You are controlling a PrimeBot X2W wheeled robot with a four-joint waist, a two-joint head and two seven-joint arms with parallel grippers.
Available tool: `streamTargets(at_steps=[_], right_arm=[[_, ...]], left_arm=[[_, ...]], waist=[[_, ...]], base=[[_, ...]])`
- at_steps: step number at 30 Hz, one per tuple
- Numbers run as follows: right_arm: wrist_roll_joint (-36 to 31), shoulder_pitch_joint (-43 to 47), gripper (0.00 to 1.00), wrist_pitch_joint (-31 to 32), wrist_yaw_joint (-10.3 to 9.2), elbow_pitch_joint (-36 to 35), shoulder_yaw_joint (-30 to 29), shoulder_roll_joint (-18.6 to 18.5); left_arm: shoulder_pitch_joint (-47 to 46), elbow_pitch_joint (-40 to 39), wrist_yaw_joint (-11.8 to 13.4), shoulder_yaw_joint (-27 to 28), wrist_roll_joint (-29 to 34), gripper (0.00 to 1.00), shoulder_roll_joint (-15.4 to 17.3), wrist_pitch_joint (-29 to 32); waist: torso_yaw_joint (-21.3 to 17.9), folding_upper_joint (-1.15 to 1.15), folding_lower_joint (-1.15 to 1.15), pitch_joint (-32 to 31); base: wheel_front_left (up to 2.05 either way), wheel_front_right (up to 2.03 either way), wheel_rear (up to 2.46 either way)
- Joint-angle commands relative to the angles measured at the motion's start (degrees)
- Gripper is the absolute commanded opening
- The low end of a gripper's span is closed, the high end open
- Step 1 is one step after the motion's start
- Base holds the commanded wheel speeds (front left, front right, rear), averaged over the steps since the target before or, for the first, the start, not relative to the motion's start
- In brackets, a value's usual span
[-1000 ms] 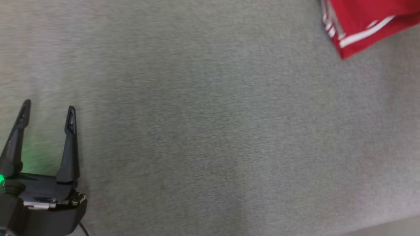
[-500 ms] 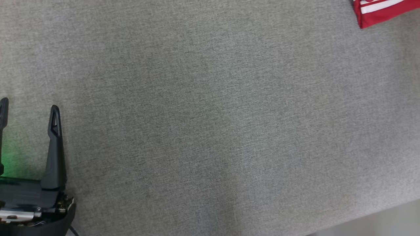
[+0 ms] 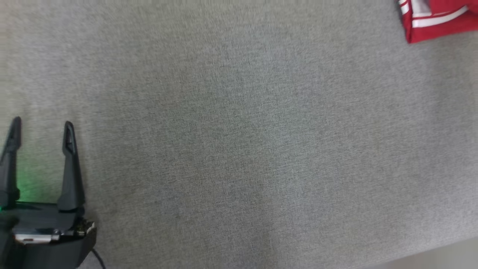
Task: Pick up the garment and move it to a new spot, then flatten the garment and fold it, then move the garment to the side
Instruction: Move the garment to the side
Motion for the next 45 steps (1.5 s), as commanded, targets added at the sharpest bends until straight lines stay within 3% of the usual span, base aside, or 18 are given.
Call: streamTargets(at_steps=[1,15,18,25,45], right_arm=[[0.34,1.28,1.00,-0.53,-0.14,-0.64,0.00,0.70],[7.15,17.91,1.00,-5.82,-0.14,-8.04,0.79,6.70],[7.82,24.45,1.00,-6.74,-0.14,-9.89,-0.55,10.47],[7.95,35.58,1.00,-7.94,-0.14,-13.56,-2.44,16.60],[7.07,62.79,1.00,-11.65,-0.15,-23.03,-7.23,28.64]], left_arm=[[0.84,1.03,0.04,0.06,-0.30,1.00,-0.53,0.22],[7.48,8.12,-0.32,4.41,-1.58,1.00,-6.97,0.04],[9.37,9.75,-0.40,5.47,-1.53,1.00,-8.08,0.04],[11.44,11.72,-0.72,5.91,-0.99,1.00,-9.06,0.04],[15.30,16.26,-0.90,5.37,-0.83,1.00,-10.10,0.04]], waist=[[1.01,-0.01,0.00,-3.05],[6.14,-0.01,0.00,-20.59],[7.16,-0.01,0.00,-24.23],[8.63,-0.01,0.00,-28.47],[9.40,-0.01,0.00,-36.59]], base=[[0.00,0.00,0.00],[0.00,0.00,0.00],[0.00,0.00,0.00],[0.00,0.00,0.00],[0.00,0.00,0.00]])
